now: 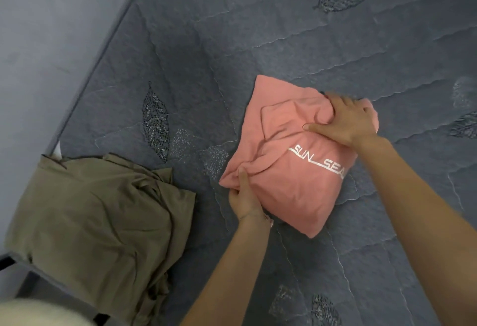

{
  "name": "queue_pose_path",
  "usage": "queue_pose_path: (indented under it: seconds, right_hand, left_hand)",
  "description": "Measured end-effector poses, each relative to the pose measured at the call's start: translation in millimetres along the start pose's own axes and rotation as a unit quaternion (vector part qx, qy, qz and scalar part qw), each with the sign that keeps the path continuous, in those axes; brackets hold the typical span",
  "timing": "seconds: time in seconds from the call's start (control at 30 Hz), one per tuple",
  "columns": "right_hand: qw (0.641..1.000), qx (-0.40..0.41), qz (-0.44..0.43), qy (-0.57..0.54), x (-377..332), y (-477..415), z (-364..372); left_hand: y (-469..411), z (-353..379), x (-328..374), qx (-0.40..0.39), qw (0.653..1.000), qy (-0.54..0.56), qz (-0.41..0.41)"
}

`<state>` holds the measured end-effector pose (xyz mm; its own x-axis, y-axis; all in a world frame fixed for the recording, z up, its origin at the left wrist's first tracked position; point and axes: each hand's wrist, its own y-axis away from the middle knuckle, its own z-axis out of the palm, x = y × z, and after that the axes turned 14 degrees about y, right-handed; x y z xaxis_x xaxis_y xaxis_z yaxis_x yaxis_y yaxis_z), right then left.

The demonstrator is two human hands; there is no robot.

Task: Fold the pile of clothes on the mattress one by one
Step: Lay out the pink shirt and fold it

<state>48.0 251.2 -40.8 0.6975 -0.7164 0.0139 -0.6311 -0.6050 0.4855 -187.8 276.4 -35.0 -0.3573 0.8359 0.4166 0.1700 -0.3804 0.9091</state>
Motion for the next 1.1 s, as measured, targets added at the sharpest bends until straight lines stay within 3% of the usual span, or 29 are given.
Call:
queue_pose_path:
  seconds: [0.07, 0.2, 0.33, 0.43, 0.5, 0.63, 0.73, 0.87, 1.0, 1.1]
  right_hand:
    - [0.999, -0.019, 0.023, -0.019, -1, 5, -4]
    - [0.974, -0.146, 0.071, -0.159, 7, 38, 2]
    - [0.921, -0.228, 0.090, -0.303, 20, 99, 33]
    - [0.895, -0.279, 0.118, -0.329, 26, 141, 60]
    - [0.890, -0.252, 0.136, -0.354, 27, 156, 72]
    - [0.913, -0.106, 0.134, -0.371, 14, 170, 83]
    - [0.888, -0.064, 0.141, -0.432, 3, 178, 88]
    - [0.841, -0.086, 0.161, -0.508, 1, 183, 90]
    - [0.850, -0.073, 0.165, -0.495, -2, 177, 89]
    - [0.847, -0.044, 0.168, -0.503, -8, 176, 84]
  left_hand:
    - [-1, 2, 3, -0.012, 0.999, 0.005, 0.039]
    - [-8, 7, 23, -0.063, 0.985, -0.023, 0.157]
    - [-29, 14, 48, -0.131, 0.935, -0.137, 0.300]
    - [-36, 18, 49, -0.191, 0.899, -0.223, 0.324]
    - [-40, 16, 46, -0.200, 0.879, -0.283, 0.329]
    - [-45, -6, 52, -0.180, 0.840, -0.397, 0.323]
    - [-45, -33, 55, -0.183, 0.798, -0.483, 0.311]
    - [-43, -64, 48, -0.198, 0.759, -0.547, 0.290]
    - [-35, -67, 43, -0.222, 0.786, -0.499, 0.290]
    - [-24, -65, 46, -0.229, 0.810, -0.424, 0.335]
